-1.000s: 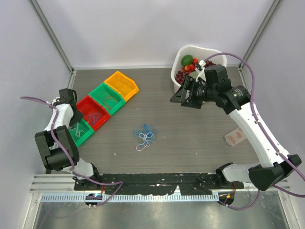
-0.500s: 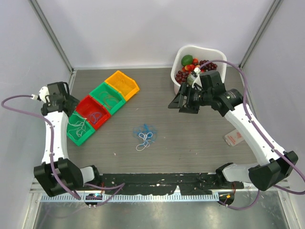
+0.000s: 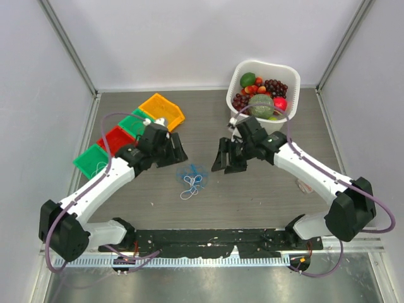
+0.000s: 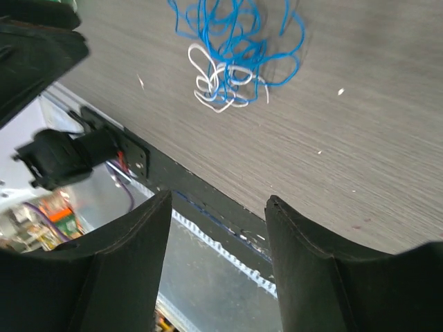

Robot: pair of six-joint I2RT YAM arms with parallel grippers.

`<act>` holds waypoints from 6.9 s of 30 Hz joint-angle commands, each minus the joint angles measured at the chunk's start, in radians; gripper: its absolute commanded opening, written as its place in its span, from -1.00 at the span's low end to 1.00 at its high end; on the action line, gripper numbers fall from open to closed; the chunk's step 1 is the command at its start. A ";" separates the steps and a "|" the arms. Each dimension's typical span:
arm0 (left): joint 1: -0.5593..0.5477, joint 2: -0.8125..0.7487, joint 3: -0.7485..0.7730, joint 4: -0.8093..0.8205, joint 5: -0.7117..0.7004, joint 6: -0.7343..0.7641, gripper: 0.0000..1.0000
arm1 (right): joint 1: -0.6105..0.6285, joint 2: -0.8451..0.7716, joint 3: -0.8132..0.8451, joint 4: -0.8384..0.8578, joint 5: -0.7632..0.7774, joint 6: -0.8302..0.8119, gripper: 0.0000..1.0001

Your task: Untangle the cables

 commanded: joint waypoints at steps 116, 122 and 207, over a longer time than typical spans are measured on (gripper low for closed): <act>0.310 -0.055 0.114 -0.142 -0.225 0.131 0.60 | 0.210 -0.291 -0.222 0.130 0.331 -0.005 0.32; 0.079 0.057 -0.056 0.160 0.237 0.115 0.61 | 0.209 -0.256 -0.248 0.151 0.348 0.048 0.33; -0.246 0.096 0.352 -0.137 0.375 0.237 -0.40 | 0.020 -0.405 -0.285 0.628 0.058 -0.106 0.18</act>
